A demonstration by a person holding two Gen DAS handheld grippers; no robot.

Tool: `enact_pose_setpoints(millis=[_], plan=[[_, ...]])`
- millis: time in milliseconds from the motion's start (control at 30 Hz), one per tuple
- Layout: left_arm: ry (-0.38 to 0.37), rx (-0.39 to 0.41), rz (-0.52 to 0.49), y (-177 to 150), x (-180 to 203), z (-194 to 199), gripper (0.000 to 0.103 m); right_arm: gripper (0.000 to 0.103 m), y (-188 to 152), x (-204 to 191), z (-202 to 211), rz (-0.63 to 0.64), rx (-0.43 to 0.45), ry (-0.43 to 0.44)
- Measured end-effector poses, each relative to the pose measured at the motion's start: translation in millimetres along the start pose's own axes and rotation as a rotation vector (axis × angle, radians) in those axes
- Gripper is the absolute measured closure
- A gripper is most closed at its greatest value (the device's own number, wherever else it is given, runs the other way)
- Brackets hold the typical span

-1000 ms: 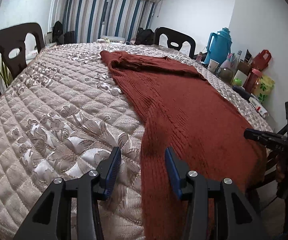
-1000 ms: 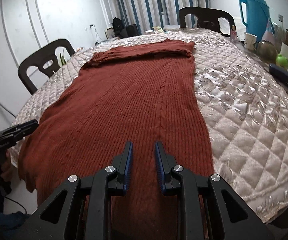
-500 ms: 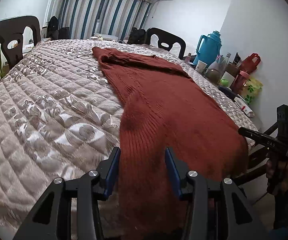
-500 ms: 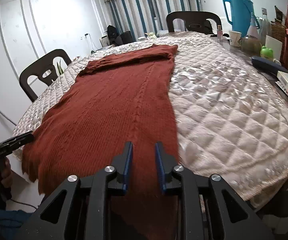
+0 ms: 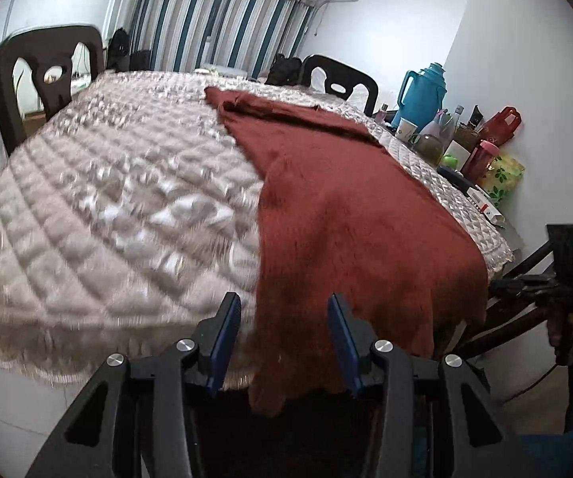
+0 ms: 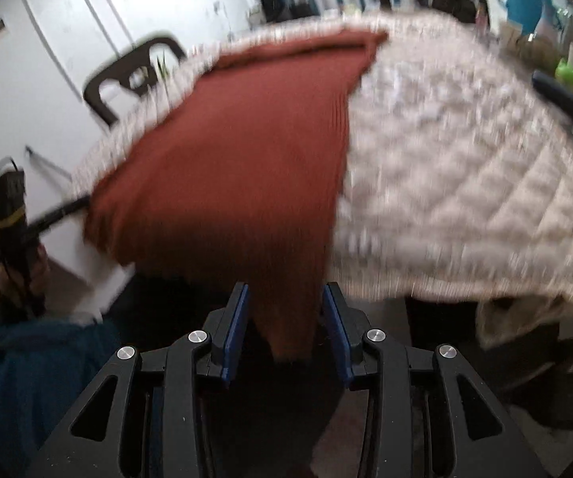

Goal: Fold small clothes

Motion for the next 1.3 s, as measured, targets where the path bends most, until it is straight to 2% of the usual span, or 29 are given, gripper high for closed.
enact_pose_setpoints(millis=[100, 267, 300, 333, 367, 467, 500, 533, 633, 733, 867, 933, 1300], plan=[[-0.006, -0.027, 0.024, -8.3, -2.0, 1.4, 0.055, 0.064, -4.6, 2.6, -17.4, -0.012, -0.037, -0.006], [-0.013, -0.072, 0.039, -17.0, -4.5, -7.7, 0.054, 0.064, 1.9, -6.8, -34.3, -0.040, -0.001, 0.044], [-0.017, -0.074, 0.043, -17.3, -5.5, -10.8, 0.052, 0.068, 2.3, -9.2, -34.1, -0.035, 0.010, 0.054], [-0.026, -0.078, 0.048, -16.8, -6.1, -15.0, 0.050, 0.077, 2.0, -10.1, -32.0, -0.033, 0.021, 0.065], [-0.036, -0.086, 0.059, -16.2, -6.5, -20.3, 0.050, 0.099, 1.6, -9.0, -27.7, -0.033, 0.035, 0.074], [-0.100, -0.119, 0.101, -18.0, -3.3, -32.4, 0.052, 0.098, -0.8, 7.8, -8.4, -0.067, 0.080, 0.073], [-0.123, -0.122, 0.101, -19.7, 0.5, -33.1, 0.060, 0.098, -1.4, 12.9, -2.1, -0.072, 0.089, 0.067], [-0.139, -0.124, 0.092, -21.3, 5.0, -32.6, 0.073, 0.098, -2.6, 16.9, 4.5, -0.072, 0.099, 0.062], [-0.181, -0.118, 0.063, -24.8, 15.4, -26.3, 0.095, 0.098, 0.1, 16.0, 13.4, -0.059, 0.121, 0.074], [-0.259, -0.069, 0.046, -20.3, 24.8, -4.8, 0.095, 0.098, 2.0, 10.9, 18.7, -0.044, 0.145, 0.110], [-0.340, 0.062, 0.020, -3.1, 31.2, 37.2, 0.096, 0.098, 11.4, 1.9, 42.7, -0.024, 0.267, 0.205], [-0.369, 0.098, 0.034, 5.5, 30.4, 46.1, 0.096, 0.098, 16.3, -1.0, 50.2, -0.023, 0.312, 0.228], [-0.393, 0.132, 0.096, 18.8, 16.2, 44.5, 0.096, 0.098, 16.9, 6.0, 54.5, -0.060, 0.341, 0.242]])
Point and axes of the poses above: each gripper's, at about its wrist camera, not at the fingertips, and z roughly against the way its jaws point, x to its right, y to its top, the point moved 5 cm from there along -z, roughly the way its jaws point, and after that the axes turned 3 degrees about z, right-handed, at the moved point
